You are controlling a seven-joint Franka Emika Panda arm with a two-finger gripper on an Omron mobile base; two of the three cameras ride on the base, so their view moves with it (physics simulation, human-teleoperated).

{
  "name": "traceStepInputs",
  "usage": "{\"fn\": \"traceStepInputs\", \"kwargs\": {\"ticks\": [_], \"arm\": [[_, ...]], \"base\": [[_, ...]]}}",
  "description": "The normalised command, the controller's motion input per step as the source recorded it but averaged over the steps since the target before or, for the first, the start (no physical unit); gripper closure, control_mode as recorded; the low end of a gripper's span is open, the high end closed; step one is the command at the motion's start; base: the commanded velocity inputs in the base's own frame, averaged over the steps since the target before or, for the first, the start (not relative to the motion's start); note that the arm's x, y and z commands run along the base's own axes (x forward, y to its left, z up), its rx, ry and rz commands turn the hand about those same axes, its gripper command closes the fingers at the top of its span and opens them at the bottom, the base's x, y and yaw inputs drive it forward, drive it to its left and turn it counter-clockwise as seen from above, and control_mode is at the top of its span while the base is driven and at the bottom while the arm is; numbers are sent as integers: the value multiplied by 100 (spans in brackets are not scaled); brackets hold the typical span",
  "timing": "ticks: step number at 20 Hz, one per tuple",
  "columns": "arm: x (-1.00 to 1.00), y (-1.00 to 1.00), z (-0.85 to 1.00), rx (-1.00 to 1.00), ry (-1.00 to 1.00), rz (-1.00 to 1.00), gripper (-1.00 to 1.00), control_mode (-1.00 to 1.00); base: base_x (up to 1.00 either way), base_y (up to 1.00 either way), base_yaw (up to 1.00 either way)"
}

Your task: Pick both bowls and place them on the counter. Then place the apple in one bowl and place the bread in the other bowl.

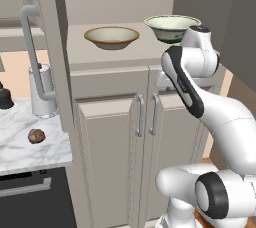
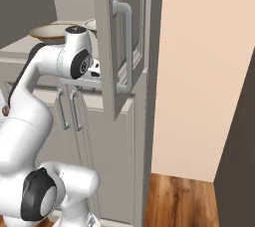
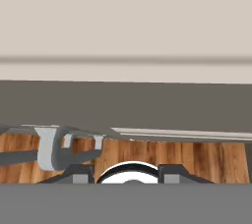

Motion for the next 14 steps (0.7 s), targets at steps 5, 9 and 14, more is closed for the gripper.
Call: {"fn": "traceStepInputs", "kwargs": {"ticks": [5,9,14], "arm": [[0,18,-2,0,0,3,-100,-100],[0,58,11,-7,-2,4,-100,-100],[0,48,49,-18,-3,7,-100,-100]], "base": [[0,0,0],[0,0,0],[0,0,0]]}}
